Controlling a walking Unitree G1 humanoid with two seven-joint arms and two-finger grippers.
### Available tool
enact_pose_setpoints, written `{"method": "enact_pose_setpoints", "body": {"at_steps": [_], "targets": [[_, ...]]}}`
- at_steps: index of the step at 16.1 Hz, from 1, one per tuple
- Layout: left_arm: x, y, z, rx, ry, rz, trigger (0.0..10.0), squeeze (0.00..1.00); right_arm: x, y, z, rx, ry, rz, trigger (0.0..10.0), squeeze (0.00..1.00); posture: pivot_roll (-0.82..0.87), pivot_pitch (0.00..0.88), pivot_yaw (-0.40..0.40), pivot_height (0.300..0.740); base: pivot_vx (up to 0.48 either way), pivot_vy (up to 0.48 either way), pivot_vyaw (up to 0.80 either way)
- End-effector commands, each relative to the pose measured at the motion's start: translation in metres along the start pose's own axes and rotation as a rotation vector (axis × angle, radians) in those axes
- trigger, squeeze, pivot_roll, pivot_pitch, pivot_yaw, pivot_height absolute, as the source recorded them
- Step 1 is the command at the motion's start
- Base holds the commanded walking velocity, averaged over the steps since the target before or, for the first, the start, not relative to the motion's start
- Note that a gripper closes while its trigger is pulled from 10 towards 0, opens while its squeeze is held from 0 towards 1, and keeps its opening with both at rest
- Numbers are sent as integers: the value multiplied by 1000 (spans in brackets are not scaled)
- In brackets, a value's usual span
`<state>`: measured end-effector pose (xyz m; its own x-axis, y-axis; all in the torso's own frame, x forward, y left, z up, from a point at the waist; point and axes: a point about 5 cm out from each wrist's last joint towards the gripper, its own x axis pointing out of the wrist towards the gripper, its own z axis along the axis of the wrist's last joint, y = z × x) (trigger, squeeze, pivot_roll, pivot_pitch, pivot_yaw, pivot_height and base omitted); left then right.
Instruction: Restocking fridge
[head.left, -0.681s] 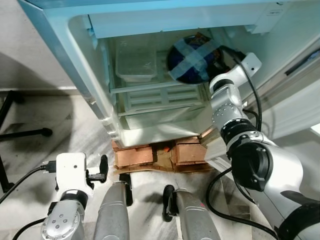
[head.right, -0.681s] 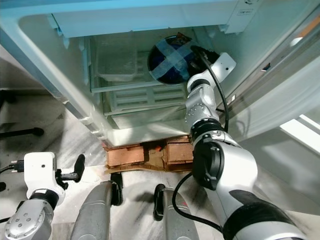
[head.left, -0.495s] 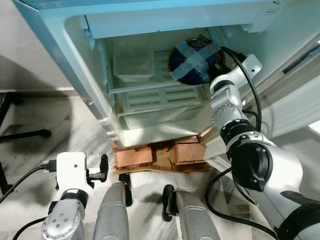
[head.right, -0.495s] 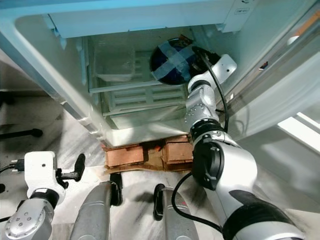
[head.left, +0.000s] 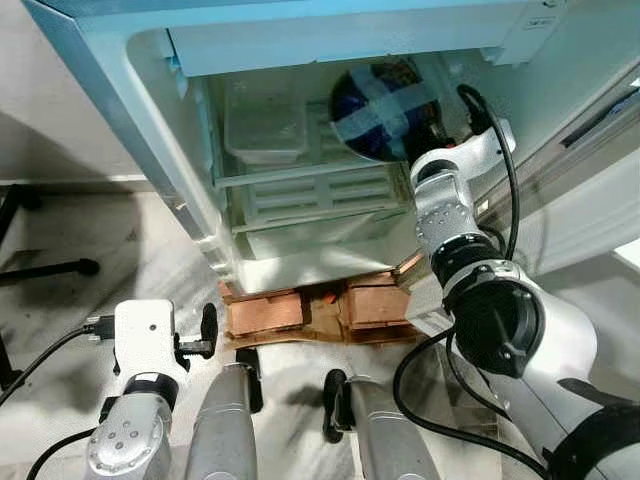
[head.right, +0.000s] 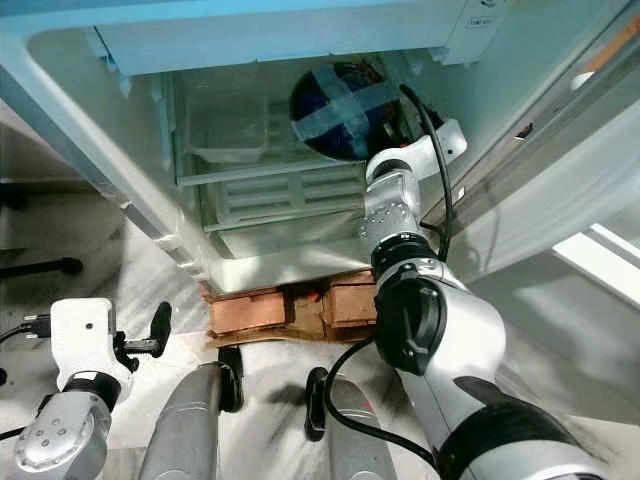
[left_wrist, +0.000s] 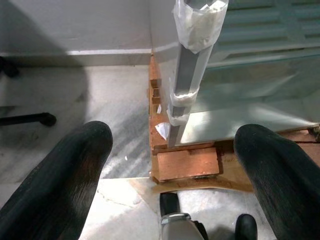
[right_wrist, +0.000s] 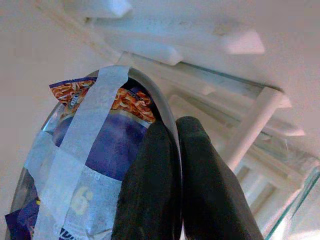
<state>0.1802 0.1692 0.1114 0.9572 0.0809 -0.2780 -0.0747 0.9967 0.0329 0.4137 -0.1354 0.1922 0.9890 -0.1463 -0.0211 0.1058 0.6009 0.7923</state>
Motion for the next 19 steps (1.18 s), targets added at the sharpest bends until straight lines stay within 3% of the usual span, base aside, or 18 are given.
{"method": "enact_pose_setpoints", "body": {"at_steps": [1,3,5,9,10,11,12,15,19], "targets": [[-1,2,-6,1,23,25,10000,0,1,5,3,-14,-8,9,10000,1000,327,330,-122,740,0,0,0],[0,2,-5,3,18,30,10000,0,1,3,2,-107,1,-9,10000,1000,324,325,-124,740,0,0,0],[1,2,-6,4,17,32,10000,0,-2,-6,-6,-167,32,-39,10000,0,322,321,-124,740,0,0,0],[2,2,-5,7,14,36,10000,0,-4,-13,-10,-140,42,-74,10000,0,323,315,-124,740,0,0,0],[3,2,-5,9,13,38,10000,0,-4,-11,-9,-130,28,-60,2000,0,321,311,-125,740,0,0,0],[3,2,-6,9,13,39,10000,0,-4,-11,-8,-123,15,-53,2000,0,321,311,-125,740,0,0,0],[5,2,-5,9,10,39,10000,0,-4,-11,-10,-134,30,-57,0,0,321,310,-125,740,0,0,0],[5,2,-5,11,12,42,10000,0,-5,-13,-11,-126,36,-71,0,0,323,309,-124,740,0,0,0],[9,5,0,15,-20,62,10000,0,-6,-16,-17,-7,60,-89,0,0,323,294,-126,740,0,0,0]]}}
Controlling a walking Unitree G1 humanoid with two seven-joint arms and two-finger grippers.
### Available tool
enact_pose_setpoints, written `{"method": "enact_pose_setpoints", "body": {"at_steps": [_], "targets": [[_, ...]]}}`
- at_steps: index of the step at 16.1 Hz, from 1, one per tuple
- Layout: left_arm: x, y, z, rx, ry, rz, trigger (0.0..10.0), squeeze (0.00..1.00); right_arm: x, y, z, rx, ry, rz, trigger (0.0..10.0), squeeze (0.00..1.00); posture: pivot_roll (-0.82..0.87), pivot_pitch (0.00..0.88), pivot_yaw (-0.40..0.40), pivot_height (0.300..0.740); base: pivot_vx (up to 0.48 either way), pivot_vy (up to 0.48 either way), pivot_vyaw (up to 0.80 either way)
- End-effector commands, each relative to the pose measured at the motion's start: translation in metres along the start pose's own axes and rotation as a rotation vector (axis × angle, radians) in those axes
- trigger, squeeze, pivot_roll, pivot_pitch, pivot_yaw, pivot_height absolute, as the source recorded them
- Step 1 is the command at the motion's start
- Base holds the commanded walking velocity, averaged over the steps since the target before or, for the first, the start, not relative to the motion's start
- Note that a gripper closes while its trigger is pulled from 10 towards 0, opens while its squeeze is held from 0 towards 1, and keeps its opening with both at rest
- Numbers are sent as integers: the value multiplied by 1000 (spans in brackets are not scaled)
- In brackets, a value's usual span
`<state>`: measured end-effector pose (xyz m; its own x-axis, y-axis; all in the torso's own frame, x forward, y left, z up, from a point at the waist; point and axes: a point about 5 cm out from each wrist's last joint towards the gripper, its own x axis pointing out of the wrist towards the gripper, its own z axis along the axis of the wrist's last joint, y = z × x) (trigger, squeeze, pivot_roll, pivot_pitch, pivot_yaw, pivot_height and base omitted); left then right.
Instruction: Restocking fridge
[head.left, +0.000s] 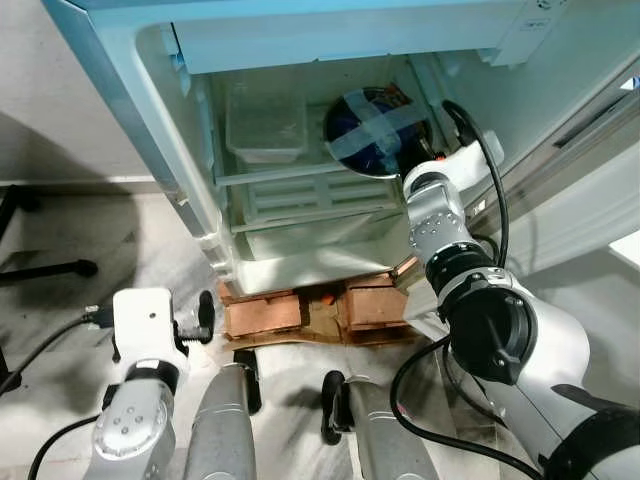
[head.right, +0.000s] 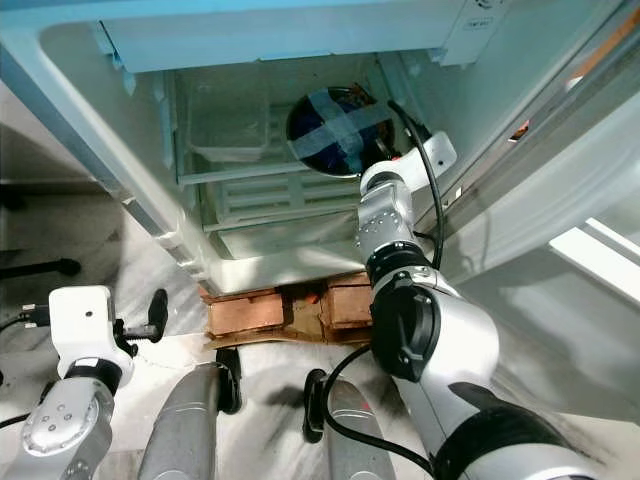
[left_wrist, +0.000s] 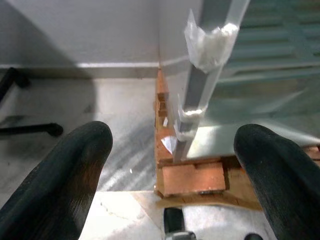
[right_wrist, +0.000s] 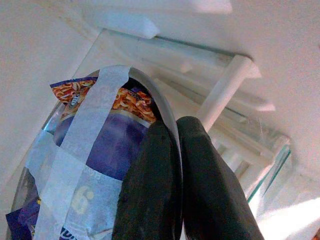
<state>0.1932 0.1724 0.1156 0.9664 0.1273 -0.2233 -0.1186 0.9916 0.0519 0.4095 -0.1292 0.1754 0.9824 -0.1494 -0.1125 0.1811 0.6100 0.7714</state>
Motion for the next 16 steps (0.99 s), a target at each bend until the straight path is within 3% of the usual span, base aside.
{"method": "enact_pose_setpoints", "body": {"at_steps": [1,2,4,8,16], "targets": [[-1,3,-7,17,24,21,10000,0,-1,-7,-3,22,10,-8,0,0,320,288,-129,740,0,0,0],[1,3,-7,29,22,21,10000,0,-1,-8,-3,7,8,-7,0,0,312,279,-132,740,0,0,0],[7,0,-6,30,1,10,10000,0,-2,-14,-2,-47,5,-10,10000,0,303,267,-135,740,0,-163,0],[12,-3,-5,31,-5,4,10000,0,-3,-14,-7,-87,13,9,10000,0,293,259,-134,740,0,-340,0],[8,2,-10,51,-4,64,10000,0,-6,-3,-20,-95,53,83,10000,0,303,263,-126,740,0,0,0]]}}
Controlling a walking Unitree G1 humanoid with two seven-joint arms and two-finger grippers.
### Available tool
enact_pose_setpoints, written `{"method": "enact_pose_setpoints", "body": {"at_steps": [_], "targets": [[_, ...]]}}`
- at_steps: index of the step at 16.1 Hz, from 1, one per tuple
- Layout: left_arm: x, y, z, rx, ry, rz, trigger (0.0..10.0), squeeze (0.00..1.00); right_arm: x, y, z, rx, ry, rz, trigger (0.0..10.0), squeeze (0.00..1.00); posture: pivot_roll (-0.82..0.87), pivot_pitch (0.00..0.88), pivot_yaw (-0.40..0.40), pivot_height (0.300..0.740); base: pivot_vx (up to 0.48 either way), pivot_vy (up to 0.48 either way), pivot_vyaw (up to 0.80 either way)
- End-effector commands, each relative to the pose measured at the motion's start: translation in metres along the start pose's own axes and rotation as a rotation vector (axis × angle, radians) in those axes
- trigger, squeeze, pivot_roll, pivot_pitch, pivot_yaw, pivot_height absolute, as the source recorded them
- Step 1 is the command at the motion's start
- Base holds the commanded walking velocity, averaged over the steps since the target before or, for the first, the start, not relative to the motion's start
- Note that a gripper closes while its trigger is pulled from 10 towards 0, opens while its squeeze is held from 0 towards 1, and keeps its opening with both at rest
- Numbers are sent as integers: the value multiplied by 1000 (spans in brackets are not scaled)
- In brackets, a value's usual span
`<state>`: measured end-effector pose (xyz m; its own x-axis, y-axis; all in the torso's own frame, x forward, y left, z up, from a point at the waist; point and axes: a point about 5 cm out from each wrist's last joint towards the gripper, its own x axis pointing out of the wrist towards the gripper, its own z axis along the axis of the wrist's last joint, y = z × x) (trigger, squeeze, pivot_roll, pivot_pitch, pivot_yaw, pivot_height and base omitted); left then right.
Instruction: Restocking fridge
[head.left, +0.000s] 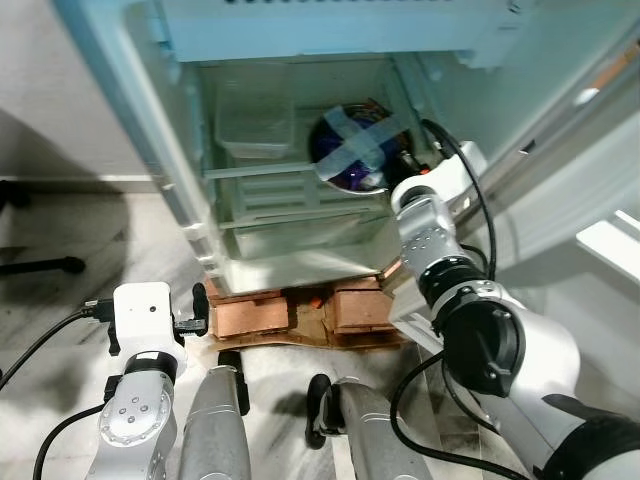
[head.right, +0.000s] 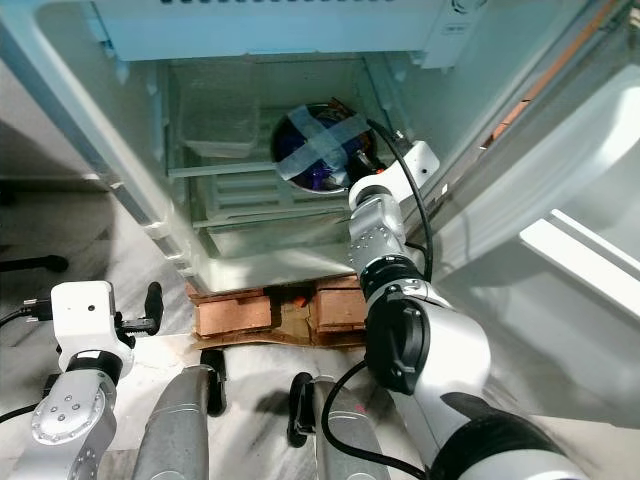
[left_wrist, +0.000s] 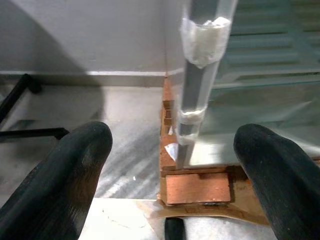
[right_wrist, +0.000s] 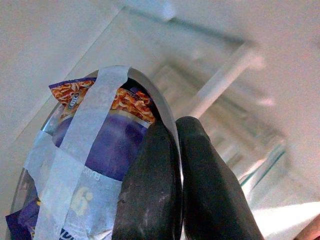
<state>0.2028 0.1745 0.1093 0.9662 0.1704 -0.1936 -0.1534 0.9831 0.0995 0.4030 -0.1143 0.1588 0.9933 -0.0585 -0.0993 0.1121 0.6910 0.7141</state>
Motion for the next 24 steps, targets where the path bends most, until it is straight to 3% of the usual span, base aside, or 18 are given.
{"method": "enact_pose_setpoints", "body": {"at_steps": [1,2,3,6,10,14,15,16,17,18,21,22,24], "targets": [[-3,5,-6,21,20,40,10000,0,-1,15,-5,-25,7,84,10000,0,307,268,-127,740,0,0,0],[-3,6,-6,23,19,49,10000,0,-1,21,-7,-37,12,120,10000,0,310,272,-127,740,0,0,0],[-3,7,-6,23,20,50,10000,0,-1,27,-7,-37,3,138,10000,1000,314,273,-128,740,0,0,0],[-5,8,-6,22,20,57,10000,0,-1,47,-4,75,-19,159,10000,1000,328,270,-131,740,0,0,0],[-3,9,-6,22,22,67,10000,0,2,42,3,204,-34,87,10000,1000,325,272,-134,740,0,0,0],[-5,5,-8,17,31,61,10000,0,3,31,7,137,-52,17,10000,1000,318,275,-135,740,0,0,0],[-6,4,-9,17,35,57,10000,0,3,25,10,53,-66,-17,10000,1000,315,281,-134,740,0,0,0],[-6,4,-9,16,35,56,10000,0,3,23,10,35,-67,-27,10000,1000,315,281,-134,740,0,0,0],[-7,2,-8,14,37,50,10000,0,3,16,13,9,-77,-59,10000,933,317,289,-133,740,0,0,0],[-9,1,-7,12,39,47,10000,0,3,11,16,-18,-87,-93,10000,0,318,299,-130,740,0,0,0],[-24,-1,-2,-5,50,32,10000,0,3,8,19,-58,-106,-102,10000,0,329,370,-117,740,0,0,0],[-32,-1,-3,-5,68,25,10000,0,3,6,21,-21,-127,-115,10000,1000,337,389,-110,740,0,0,0],[-35,0,-4,-3,80,25,10000,0,3,6,23,16,-139,-125,10000,1000,341,398,-109,740,0,0,0]]}}
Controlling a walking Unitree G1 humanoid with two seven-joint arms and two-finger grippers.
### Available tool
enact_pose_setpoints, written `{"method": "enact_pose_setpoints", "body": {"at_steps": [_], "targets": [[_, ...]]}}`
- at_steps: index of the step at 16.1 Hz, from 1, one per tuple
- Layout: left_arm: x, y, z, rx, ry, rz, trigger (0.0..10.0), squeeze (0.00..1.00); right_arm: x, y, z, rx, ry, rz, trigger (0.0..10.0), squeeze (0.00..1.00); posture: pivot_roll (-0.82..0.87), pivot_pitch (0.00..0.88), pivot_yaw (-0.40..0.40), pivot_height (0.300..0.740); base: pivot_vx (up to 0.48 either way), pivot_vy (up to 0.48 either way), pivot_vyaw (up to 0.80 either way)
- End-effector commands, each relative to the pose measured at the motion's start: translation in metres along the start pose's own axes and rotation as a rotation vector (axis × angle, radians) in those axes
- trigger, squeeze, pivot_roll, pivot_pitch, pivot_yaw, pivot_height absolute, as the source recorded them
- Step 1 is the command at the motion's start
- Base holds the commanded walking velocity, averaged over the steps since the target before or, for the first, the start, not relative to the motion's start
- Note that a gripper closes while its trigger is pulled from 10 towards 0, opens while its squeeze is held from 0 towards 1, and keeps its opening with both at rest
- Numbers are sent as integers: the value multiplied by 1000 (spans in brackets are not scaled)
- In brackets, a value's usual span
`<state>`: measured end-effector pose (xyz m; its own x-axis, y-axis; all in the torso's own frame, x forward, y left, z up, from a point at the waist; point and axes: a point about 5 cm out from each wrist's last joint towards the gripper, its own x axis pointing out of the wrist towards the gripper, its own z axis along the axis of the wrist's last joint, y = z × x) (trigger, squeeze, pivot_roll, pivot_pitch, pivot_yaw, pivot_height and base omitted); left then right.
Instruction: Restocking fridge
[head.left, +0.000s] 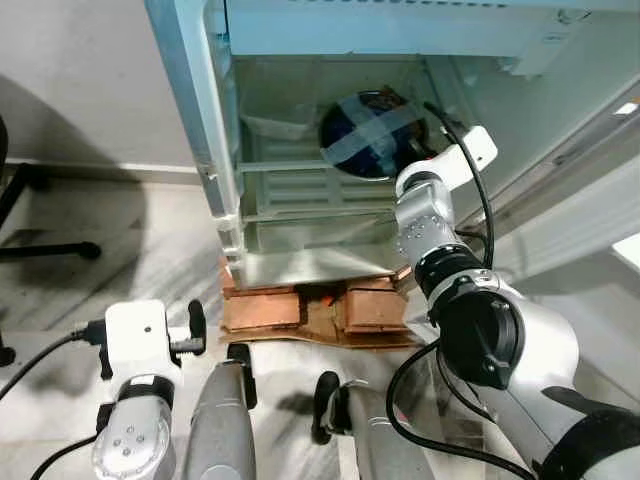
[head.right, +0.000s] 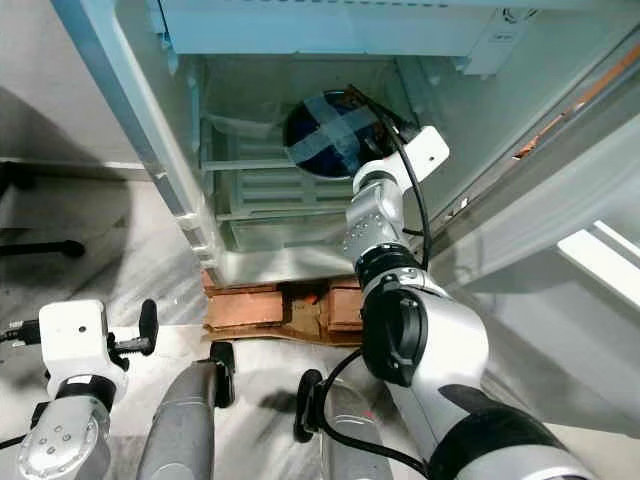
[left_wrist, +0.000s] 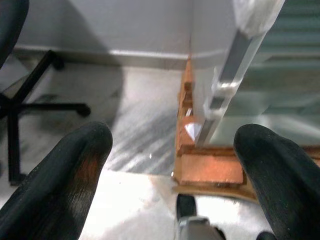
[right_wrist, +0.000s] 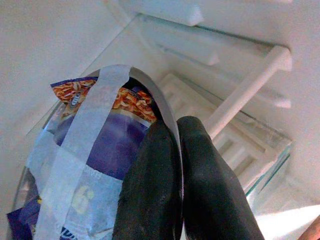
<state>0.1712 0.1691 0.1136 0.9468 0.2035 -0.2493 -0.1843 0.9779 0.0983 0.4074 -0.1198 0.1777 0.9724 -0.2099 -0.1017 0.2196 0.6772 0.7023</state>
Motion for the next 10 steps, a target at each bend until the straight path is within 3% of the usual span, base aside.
{"method": "enact_pose_setpoints", "body": {"at_steps": [1,2,3,4,5,6,7,8,10], "targets": [[-6,1,-2,8,24,-4,10000,0,1,0,8,40,-44,9,10000,1000,345,404,-110,740,0,0,0],[-8,3,-2,10,29,-2,10000,0,1,15,12,56,-61,100,10000,1000,341,408,-115,740,0,0,0],[-7,3,-1,9,30,-2,10000,0,1,18,12,68,-62,118,10000,1000,336,409,-118,740,0,0,0],[-7,1,-1,5,31,-2,10000,0,2,16,12,151,-38,105,10000,1000,325,410,-126,740,0,0,0],[-6,-1,0,-1,29,-3,10000,0,3,14,13,120,-31,93,10000,165,320,407,-130,740,0,0,0],[-4,-3,0,-6,28,-5,10000,0,4,14,15,67,-43,99,10000,0,315,403,-133,740,0,0,0],[-4,-3,0,-8,27,-6,10000,0,4,13,17,48,-48,97,10000,0,313,401,-134,740,0,0,0],[-1,-5,-1,-12,29,-7,10000,0,5,6,20,-43,-62,71,10000,0,305,383,-141,740,0,0,0],[-1,-5,-1,-12,29,-7,10000,0,5,6,20,-43,-62,71,10000,0,305,383,-141,740,0,0,0]]}}
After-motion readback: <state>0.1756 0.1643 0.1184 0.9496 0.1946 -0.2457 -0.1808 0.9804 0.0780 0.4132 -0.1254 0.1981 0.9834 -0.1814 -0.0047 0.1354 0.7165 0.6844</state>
